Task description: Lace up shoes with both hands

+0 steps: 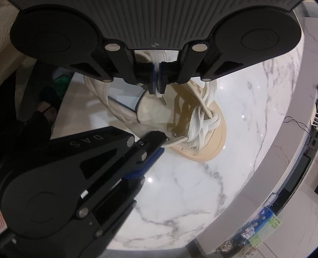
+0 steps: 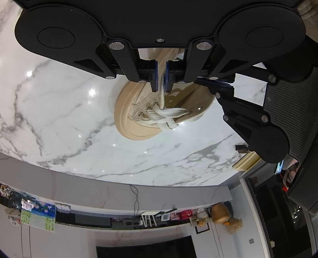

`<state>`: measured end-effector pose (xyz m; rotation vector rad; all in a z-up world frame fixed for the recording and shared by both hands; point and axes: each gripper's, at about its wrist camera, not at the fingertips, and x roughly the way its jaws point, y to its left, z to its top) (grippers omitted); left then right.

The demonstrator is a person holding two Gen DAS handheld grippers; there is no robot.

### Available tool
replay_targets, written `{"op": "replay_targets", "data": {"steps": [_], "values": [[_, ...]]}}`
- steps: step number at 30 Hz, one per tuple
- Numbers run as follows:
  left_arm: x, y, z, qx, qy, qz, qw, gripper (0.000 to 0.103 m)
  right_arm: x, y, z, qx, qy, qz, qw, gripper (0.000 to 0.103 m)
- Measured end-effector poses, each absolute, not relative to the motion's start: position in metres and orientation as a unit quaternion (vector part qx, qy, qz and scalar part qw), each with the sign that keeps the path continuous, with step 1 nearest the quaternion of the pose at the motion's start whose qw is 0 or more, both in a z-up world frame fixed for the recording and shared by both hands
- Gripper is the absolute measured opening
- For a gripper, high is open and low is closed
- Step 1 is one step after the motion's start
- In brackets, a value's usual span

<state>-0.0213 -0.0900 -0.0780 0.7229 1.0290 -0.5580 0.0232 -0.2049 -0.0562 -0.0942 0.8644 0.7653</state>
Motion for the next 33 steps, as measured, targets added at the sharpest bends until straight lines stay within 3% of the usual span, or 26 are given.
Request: {"op": "replay_targets", "data": {"steps": [11, 33], "values": [[-0.025, -0.091, -0.045, 0.332, 0.407, -0.277, 0.805, 0.001, 0.027, -0.211, -0.057, -0.028, 0.424, 0.352, 0.834, 0.003], [-0.015, -0.091, -0.055, 0.334, 0.411, -0.297, 0.794, 0.001, 0.027, -0.204, -0.054, -0.053, 0.428, 0.356, 0.829, 0.003]]}}
